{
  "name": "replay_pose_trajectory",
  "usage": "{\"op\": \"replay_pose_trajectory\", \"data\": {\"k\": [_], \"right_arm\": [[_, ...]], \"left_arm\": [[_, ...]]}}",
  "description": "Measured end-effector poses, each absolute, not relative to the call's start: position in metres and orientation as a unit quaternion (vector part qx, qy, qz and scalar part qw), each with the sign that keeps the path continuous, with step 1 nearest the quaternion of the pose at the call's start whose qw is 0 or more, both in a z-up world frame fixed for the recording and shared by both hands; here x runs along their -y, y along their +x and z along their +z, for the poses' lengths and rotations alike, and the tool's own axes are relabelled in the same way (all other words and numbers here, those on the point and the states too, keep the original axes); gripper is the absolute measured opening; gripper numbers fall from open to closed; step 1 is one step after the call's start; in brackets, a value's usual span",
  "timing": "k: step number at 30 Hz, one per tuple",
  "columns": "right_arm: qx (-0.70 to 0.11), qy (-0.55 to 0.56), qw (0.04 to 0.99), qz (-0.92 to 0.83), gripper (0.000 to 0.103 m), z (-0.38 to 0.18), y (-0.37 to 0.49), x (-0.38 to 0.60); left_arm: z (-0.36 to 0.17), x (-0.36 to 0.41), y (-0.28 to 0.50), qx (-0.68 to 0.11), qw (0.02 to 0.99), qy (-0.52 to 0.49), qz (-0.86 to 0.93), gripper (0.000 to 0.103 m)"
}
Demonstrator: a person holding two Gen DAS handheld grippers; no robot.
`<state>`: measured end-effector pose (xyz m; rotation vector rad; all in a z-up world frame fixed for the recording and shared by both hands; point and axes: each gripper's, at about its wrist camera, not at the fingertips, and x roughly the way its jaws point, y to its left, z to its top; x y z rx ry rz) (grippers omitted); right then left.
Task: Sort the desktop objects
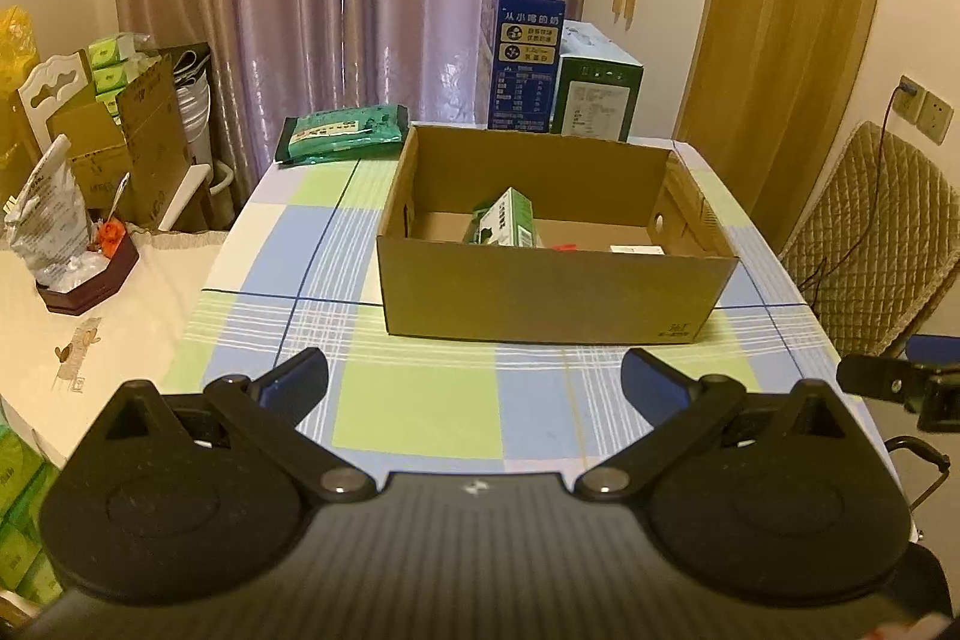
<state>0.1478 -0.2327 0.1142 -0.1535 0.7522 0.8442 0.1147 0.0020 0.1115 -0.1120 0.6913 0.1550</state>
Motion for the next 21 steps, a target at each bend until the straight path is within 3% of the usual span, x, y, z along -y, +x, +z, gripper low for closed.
{"op": "replay_pose_trajectory", "data": {"k": [21], "right_arm": [[-0.333, -0.079, 0.856, 0.387, 0.101, 0.126, 0.128, 0.248]], "left_arm": [[0.107, 0.013, 0.105, -0.350, 0.931, -0.066, 0.082, 0.102]]}}
